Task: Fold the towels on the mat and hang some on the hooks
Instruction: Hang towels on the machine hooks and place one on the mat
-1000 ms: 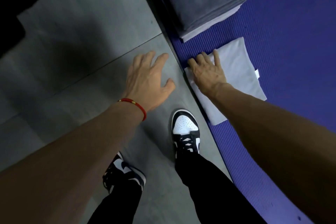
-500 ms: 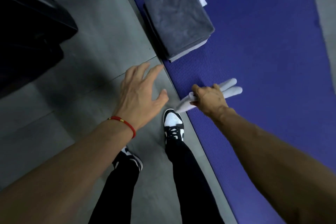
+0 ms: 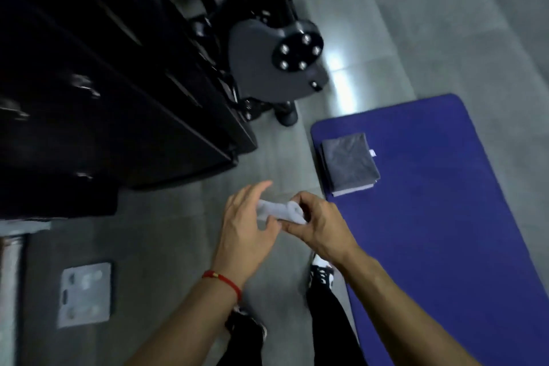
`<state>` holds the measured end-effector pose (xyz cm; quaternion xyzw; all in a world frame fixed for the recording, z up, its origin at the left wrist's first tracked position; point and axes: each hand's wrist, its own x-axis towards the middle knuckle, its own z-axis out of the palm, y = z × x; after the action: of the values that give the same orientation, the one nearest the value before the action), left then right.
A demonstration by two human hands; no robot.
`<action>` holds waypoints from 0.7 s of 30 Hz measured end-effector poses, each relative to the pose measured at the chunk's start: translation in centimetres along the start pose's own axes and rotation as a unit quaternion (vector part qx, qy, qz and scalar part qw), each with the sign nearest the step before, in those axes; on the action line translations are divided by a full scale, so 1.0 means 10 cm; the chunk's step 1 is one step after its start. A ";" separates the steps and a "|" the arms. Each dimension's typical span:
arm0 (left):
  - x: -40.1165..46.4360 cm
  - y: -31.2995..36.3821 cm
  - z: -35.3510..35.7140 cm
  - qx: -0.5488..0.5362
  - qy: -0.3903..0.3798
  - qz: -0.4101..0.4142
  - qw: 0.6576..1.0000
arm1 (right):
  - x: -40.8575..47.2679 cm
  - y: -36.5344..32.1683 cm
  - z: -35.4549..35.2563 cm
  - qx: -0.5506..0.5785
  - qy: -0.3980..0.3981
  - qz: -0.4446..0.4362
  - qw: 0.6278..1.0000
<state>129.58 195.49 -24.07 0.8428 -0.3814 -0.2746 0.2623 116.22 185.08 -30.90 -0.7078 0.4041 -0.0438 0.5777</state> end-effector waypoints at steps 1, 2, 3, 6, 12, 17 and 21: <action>-0.12 0.00 -0.20 -0.020 0.015 -0.015 1.000 | -0.03 -0.29 0.05 0.008 -0.021 -0.020 1.000; -0.24 -0.02 -0.40 -0.035 0.026 -0.020 0.999 | -0.07 -0.56 0.10 0.011 -0.040 -0.040 0.998; -0.36 -0.06 -0.59 -0.047 0.041 -0.016 0.998 | -0.10 -0.82 0.16 0.002 -0.058 -0.060 0.997; -0.68 -0.26 -1.21 -0.080 0.097 -0.003 0.992 | -0.23 -1.56 0.39 -0.065 -0.085 -0.141 0.984; -1.25 -0.87 -2.46 -0.152 0.129 0.014 0.980 | -0.57 -2.77 1.26 -0.103 -0.119 -0.263 0.952; -1.61 -1.43 -3.27 -0.219 0.126 0.018 0.967 | -0.80 -3.31 2.10 -0.114 -0.027 -0.365 0.924; -1.74 -1.74 -3.75 -0.272 0.107 0.055 0.955 | -0.86 -3.56 2.64 -0.087 0.018 -0.405 0.910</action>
<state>153.44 227.85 -4.14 0.7416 -0.3081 -0.2613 0.5356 143.00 211.33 -5.74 -0.8574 0.0959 -0.2512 0.4388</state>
